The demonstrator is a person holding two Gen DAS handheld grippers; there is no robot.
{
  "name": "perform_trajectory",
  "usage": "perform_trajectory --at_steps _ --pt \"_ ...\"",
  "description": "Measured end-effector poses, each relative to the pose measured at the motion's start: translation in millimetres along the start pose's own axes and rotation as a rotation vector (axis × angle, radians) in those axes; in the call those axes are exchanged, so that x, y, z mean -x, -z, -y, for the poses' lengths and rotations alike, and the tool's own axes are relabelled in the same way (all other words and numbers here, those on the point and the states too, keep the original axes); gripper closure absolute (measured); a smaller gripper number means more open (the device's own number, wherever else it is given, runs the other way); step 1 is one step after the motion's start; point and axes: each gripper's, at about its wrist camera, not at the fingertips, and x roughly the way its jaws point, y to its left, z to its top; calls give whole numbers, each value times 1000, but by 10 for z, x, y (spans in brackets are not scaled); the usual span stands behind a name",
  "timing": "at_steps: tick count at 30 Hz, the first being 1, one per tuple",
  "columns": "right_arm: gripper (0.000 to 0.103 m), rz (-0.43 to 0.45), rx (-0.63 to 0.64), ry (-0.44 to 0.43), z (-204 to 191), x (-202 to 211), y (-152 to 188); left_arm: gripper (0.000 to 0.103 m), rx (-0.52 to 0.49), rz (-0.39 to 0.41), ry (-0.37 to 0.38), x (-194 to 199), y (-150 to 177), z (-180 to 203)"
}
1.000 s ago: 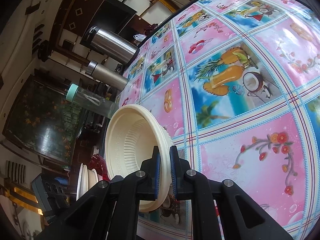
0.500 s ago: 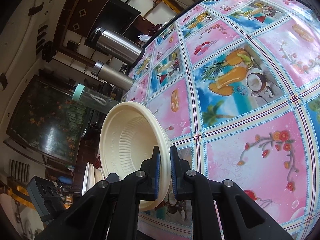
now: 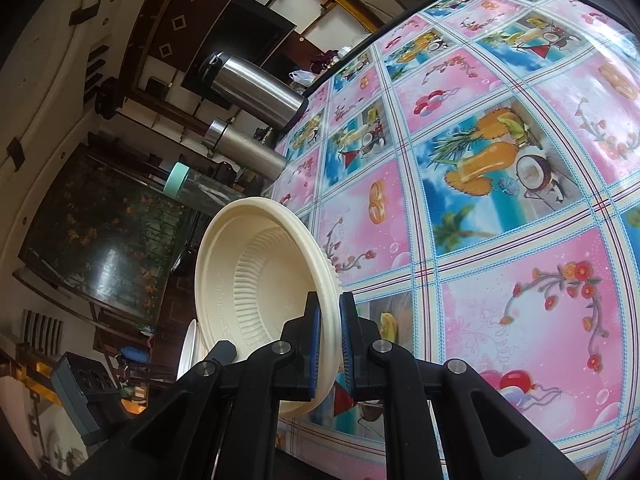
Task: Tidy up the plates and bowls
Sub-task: 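Lift the beige ribbed bowl with both grippers and carry it toward the plate stack, then lower the beige bowl with both grippers into the white bowl on the stack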
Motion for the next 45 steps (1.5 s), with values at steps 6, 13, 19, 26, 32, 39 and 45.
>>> perform_trajectory --at_steps 6,13,19,26,32,39,45 --pt "92 -5 35 -40 -297 -22 6 91 20 53 -9 208 -80 -141" --pt "92 -74 145 -141 -1042 -296 158 91 67 175 -78 738 -268 -617" --pt "92 -160 218 -196 -1591 -719 456 91 72 229 -200 1076 -333 -1105" --pt "92 -223 253 -182 -1750 -1036 712 90 127 160 -270 918 -181 -1509" --pt "90 -237 268 -162 -1744 -1114 775 90 126 134 -290 825 -141 -1575" --pt "90 -213 313 -118 -1754 -1119 812 87 129 151 -342 886 -79 -1604" --pt "90 -196 313 -126 -1718 -1019 779 72 112 137 -369 848 -62 -1650"
